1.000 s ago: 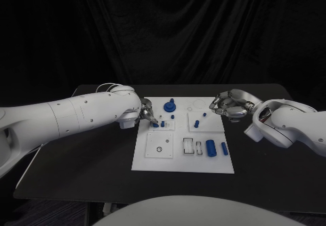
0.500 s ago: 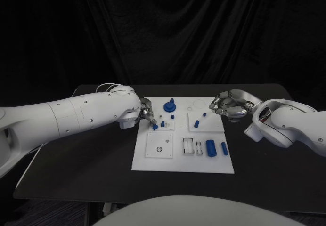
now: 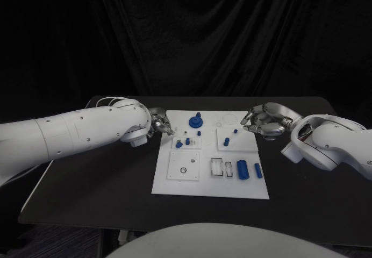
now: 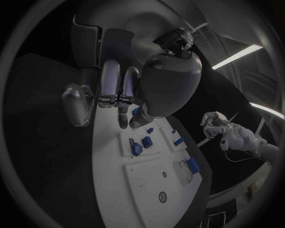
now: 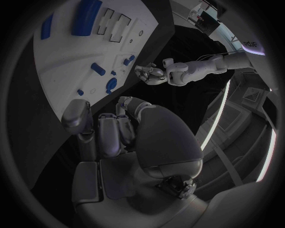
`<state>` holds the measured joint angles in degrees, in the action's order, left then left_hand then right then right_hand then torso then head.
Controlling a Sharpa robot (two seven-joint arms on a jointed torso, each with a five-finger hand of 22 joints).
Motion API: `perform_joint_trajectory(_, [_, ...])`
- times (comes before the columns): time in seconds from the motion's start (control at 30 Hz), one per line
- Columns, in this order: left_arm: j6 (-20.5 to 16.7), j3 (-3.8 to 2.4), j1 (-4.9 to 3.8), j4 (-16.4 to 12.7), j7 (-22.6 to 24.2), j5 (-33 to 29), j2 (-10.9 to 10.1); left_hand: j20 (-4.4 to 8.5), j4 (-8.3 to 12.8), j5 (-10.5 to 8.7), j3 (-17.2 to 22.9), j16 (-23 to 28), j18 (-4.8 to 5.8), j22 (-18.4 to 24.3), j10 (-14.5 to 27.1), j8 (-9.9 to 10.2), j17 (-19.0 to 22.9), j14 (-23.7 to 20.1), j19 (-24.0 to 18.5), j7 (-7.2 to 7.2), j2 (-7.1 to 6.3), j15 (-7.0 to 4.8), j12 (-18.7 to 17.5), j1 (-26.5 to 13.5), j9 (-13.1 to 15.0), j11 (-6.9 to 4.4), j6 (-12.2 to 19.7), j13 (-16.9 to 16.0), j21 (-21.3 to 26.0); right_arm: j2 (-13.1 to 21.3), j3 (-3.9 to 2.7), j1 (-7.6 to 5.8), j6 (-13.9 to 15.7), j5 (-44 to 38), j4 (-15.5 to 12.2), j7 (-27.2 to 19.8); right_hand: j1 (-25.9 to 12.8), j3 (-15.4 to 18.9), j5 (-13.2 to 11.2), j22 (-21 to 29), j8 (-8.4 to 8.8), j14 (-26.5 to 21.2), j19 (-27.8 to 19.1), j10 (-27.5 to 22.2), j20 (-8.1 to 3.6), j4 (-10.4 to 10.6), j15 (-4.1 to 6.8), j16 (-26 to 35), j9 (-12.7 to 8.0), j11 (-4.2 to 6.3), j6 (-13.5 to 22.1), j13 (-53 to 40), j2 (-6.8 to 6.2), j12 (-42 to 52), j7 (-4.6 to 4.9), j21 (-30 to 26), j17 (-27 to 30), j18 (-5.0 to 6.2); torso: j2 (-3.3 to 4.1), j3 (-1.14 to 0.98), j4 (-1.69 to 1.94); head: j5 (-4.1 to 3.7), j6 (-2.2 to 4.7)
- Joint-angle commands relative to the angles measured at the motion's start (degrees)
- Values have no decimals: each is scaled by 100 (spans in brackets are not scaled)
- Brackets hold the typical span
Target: Assemble the parts on the task board
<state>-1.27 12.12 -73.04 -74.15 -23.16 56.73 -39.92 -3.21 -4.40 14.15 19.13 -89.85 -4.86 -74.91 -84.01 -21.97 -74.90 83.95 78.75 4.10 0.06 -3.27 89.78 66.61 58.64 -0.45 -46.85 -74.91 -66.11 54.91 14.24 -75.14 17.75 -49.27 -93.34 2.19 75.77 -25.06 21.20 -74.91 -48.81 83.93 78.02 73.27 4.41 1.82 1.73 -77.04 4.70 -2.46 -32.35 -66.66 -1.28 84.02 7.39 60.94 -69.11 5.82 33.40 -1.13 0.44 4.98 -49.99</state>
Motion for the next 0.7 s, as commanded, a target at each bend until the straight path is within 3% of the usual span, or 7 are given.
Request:
perform_joint_trajectory(0.03, [-1003, -4, 11, -301, 778, -250, -286, -34, -149, -109, -109, -15, -5, -855, -599, -34, -1510, 605, 50, 44, -7, 57, 22, -125, 43, 79, 163, -1509, -95, -27, -5, 10, 110, -572, -38, 16, 21, 55, -247, -275, 171, 64, 62, 26, 9, -6, -20, -57, -69, -35, 9, -15, -105, -1, 32, 70, -46, 59, -6, 2, 0, 109, -1])
perform_joint_trajectory(0.1, [-1193, -3, 11, -503, 994, -426, -525, -45, -214, -165, -179, -15, 6, -872, -599, -70, -1510, 605, 78, 57, -12, 70, 22, -149, 64, 92, 208, -1509, -154, -78, -6, 7, 153, -853, -48, -13, 4, 124, -546, -348, 443, 111, 148, 90, 25, 27, -36, -140, -119, -61, -2, -64, -209, 21, 54, 226, -150, 21, -12, 5, -5, 192, -1])
perform_joint_trajectory(0.17, [-1331, -3, 11, -668, 1194, -604, -728, -59, -291, -348, -258, -15, 23, -897, -599, -125, -1510, 605, 122, 74, 4, 83, 22, -136, 100, 106, 294, -1509, -247, -159, -6, -7, 160, -1125, -42, -42, -3, 175, -633, -405, 635, 150, 211, 182, 31, 50, -40, -211, -121, -66, -75, -168, -273, 54, 58, 344, -246, -5, -16, 9, -8, 271, -1])
perform_joint_trajectory(0.27, [-1443, -3, 11, -897, 1475, -898, -1014, -74, -367, -539, -332, -15, 34, -914, -599, -207, -1510, 605, 147, 94, 36, 99, 22, -32, 138, 126, 422, -1509, -317, -362, -7, -61, 126, -1539, 9, -92, 46, 348, -722, -532, 1195, 230, 338, 324, 37, 88, -54, -381, -116, -78, -214, -314, -387, 94, 82, 595, -482, -58, -26, 18, -1, 364, -1])
perform_joint_trajectory(0.4, [-1431, -2, 11, -1117, 1708, -1258, -1247, -94, -393, -204, -392, -15, 46, -928, -599, -239, -1510, 605, 164, 135, 31, 123, 22, 183, 124, 157, 631, -1509, -386, -707, -8, -133, 15, -2009, 145, -128, 157, 446, -675, -654, 1585, 294, 443, 441, 40, 76, -57, -521, -112, -79, -381, -450, -399, 130, 88, 832, -688, -108, -35, 23, 36, 416, -1])
perform_joint_trajectory(0.5, [-1334, -2, 11, -1254, 1860, -1605, -1335, -109, -339, 89, -372, -15, 49, -933, -599, -246, -1510, 605, 164, 160, 69, 140, 22, 437, 40, 176, 750, -1509, -418, -1110, -8, -165, -126, -2324, 391, -195, 205, 465, -589, -687, 1737, 307, 466, 472, 38, 67, -52, -553, -108, -73, -458, -487, -377, 138, 84, 883, -731, -117, -35, 39, 74, 461, -1])
perform_joint_trajectory(0.7, [-1231, -2, 26, -1385, 2065, -1962, -1340, -132, -342, 385, -397, -15, 52, -935, -599, -274, -1510, 605, 160, 191, 97, 164, 22, 596, -75, 202, 816, -1509, -444, -1717, -9, -147, -326, -2811, 783, -252, 219, 498, -575, -699, 1876, 306, 464, 461, 43, 65, -61, -560, -107, -85, -541, -476, -369, 131, 93, 882, -736, -118, -22, 81, 166, 434, -1])
